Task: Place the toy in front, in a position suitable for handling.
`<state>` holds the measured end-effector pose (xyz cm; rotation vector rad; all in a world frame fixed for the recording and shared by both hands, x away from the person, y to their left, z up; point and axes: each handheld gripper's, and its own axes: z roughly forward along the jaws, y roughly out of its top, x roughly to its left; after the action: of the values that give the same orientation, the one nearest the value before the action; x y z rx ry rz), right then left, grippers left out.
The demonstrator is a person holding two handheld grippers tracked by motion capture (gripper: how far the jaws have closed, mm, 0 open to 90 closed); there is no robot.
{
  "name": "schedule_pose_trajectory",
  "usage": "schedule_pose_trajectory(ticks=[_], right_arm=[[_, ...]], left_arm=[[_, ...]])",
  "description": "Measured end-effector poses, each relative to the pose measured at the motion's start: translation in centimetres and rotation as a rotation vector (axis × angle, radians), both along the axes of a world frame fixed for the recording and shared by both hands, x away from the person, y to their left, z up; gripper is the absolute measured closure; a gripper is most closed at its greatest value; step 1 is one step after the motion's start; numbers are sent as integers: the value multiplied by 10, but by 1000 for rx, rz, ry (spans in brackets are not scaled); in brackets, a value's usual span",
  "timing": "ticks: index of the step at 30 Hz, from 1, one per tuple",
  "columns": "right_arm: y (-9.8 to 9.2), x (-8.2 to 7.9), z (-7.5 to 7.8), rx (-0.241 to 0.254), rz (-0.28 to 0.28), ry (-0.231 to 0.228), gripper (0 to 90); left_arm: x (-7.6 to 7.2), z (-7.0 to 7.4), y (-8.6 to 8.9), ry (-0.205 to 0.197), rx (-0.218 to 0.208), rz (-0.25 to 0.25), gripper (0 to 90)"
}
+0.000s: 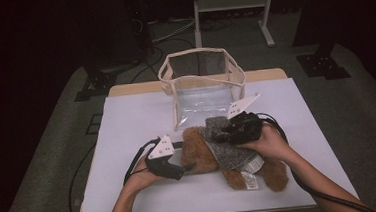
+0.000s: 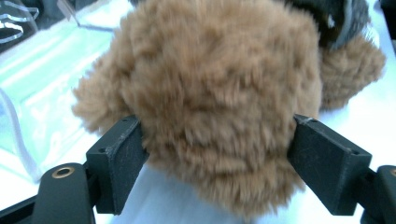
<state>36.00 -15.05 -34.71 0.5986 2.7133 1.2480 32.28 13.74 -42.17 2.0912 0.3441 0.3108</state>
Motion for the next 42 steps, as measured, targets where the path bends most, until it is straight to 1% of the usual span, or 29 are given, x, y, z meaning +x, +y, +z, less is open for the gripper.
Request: schedule_pose_trajectory(ticks=[1, 4, 6, 7, 9, 11, 16, 18, 20, 22, 24, 25, 27, 28, 32, 33, 35, 38, 42], right_arm=[[0, 1, 0, -1, -1, -2, 723], [2, 0, 2, -7, -3, -13, 724], [5, -2, 4, -4, -5, -19, 724], [7, -2, 6, -5, 2, -32, 724], [12, -3, 9, 8, 16, -41, 724], [21, -5, 12, 6, 32, -63, 724], [41, -8, 14, 19, 87, -75, 724], [48, -13, 12, 11, 112, -80, 724], [52, -18, 10, -4, 129, -88, 724], [49, -21, 8, -11, 136, -95, 724], [42, -23, 8, -10, 133, -93, 724], [37, -24, 7, -14, 123, -85, 724], [26, -25, 6, -20, 109, -85, 724], [21, -26, 6, -20, 93, -77, 724], [4, -28, 2, -10, 62, -68, 724], [4, -28, 1, -4, 62, -69, 724], [7, -30, 2, -7, 65, -76, 724], [21, -30, 2, 5, 94, -80, 724], [38, -27, 3, -3, 130, -97, 724]], left_arm=[[0, -1, 0, -7, 0, -5, 314], [2, 1, 0, -13, 0, -4, 404], [1, 1, 0, -15, -8, -4, 446], [1, 2, -1, -23, -9, -7, 456], [1, 3, -2, -27, -13, -6, 473], [1, 4, -3, -27, -13, -5, 477], [1, 4, -3, -22, -19, -7, 475], [2, 3, -3, -22, -19, -8, 476], [2, 3, -1, -19, -16, -11, 476], [2, 3, 0, -17, -22, -11, 472], [2, 3, 1, -14, -27, -8, 471], [2, 3, 1, -13, -30, -9, 471], [2, 3, 2, -10, -33, -6, 471], [3, 3, 2, -10, -34, -5, 472], [3, 4, 1, -8, -38, -6, 474], [3, 4, 0, -6, -38, -5, 475], [3, 4, -1, -5, -36, -5, 476], [3, 4, -1, -5, -34, -6, 476], [2, 3, -1, -5, -31, -11, 475]])
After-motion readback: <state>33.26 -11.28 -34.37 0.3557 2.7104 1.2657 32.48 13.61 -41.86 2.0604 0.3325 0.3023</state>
